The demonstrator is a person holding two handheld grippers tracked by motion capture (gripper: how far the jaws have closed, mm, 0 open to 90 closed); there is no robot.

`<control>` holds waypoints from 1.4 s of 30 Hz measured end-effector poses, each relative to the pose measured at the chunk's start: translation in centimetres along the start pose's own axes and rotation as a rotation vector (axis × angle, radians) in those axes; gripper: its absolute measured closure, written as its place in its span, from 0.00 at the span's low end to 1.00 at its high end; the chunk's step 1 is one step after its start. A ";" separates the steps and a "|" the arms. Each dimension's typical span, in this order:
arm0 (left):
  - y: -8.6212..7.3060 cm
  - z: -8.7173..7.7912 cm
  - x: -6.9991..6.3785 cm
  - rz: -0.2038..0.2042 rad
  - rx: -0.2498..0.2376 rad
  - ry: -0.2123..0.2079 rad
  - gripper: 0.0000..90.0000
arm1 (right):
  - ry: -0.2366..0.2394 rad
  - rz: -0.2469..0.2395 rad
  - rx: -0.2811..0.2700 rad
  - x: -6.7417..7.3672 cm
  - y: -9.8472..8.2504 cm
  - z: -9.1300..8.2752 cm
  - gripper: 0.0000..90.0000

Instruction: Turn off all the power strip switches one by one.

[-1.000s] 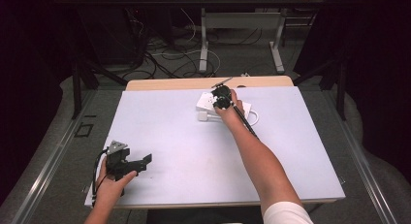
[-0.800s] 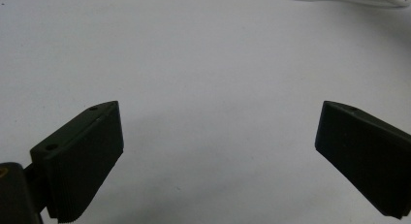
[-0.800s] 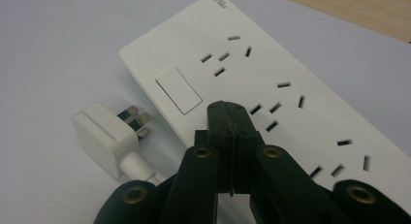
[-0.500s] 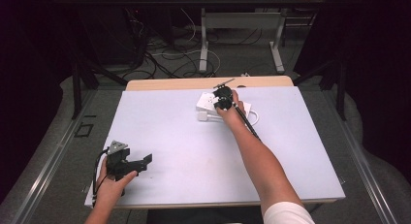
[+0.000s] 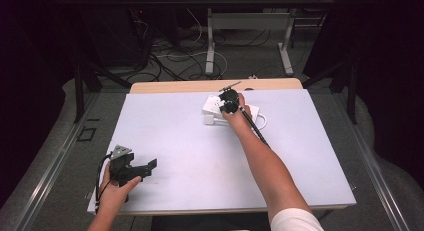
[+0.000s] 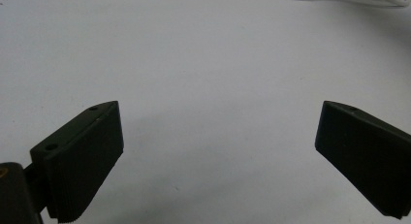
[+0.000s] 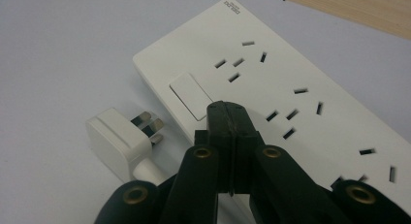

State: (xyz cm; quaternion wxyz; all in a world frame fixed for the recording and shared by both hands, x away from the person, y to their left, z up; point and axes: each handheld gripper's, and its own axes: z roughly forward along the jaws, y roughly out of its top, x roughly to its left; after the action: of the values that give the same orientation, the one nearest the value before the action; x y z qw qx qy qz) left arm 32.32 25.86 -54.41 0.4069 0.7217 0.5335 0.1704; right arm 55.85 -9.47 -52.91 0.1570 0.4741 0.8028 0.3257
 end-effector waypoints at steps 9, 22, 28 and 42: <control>0.0 0.1 -0.1 -0.001 -0.012 0.004 0.04 | 0.009 0.000 0.002 0.1 0.1 0.1 1.00; 0.0 0.0 0.1 -0.002 0.001 0.002 0.04 | 0.023 -0.032 0.009 0.7 0.8 0.3 1.00; -0.1 -0.1 0.1 -0.001 0.003 0.003 0.04 | 0.033 -0.051 0.010 1.0 1.1 0.2 1.00; 0.0 0.0 0.0 0.001 0.008 -0.003 0.04 | 0.054 -0.074 -0.002 1.6 2.1 0.6 1.00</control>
State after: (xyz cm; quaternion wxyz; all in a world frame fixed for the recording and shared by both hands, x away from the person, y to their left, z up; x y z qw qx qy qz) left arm 32.36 25.84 -54.38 0.4047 0.7240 0.5330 0.1673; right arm 56.82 -7.17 -51.85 0.1480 0.4351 0.8233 0.3332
